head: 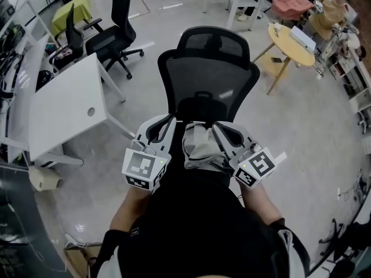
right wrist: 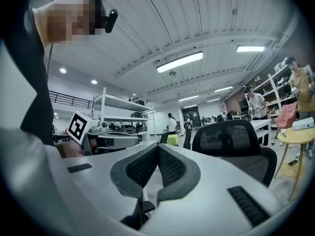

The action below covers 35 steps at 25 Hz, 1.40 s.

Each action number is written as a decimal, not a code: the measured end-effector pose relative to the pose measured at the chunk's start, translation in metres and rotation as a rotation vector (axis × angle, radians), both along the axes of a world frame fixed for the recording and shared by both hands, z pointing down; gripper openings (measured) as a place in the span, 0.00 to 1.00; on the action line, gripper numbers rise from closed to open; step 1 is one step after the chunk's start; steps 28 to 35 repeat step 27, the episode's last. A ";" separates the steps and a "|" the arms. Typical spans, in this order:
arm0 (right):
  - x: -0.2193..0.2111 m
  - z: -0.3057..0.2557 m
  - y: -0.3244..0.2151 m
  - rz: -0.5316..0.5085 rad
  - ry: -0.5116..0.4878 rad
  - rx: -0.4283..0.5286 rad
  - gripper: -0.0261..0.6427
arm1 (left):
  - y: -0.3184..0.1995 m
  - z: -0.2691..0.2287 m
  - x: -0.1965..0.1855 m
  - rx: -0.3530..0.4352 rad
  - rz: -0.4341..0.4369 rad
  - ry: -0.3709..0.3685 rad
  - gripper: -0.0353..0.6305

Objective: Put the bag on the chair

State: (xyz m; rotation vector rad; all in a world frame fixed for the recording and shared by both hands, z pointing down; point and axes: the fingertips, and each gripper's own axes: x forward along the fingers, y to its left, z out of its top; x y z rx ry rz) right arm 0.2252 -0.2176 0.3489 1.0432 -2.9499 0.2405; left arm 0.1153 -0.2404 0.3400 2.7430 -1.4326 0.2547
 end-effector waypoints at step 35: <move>0.001 0.020 0.012 -0.018 -0.009 -0.059 0.08 | 0.006 0.035 -0.001 -0.140 -0.010 0.027 0.10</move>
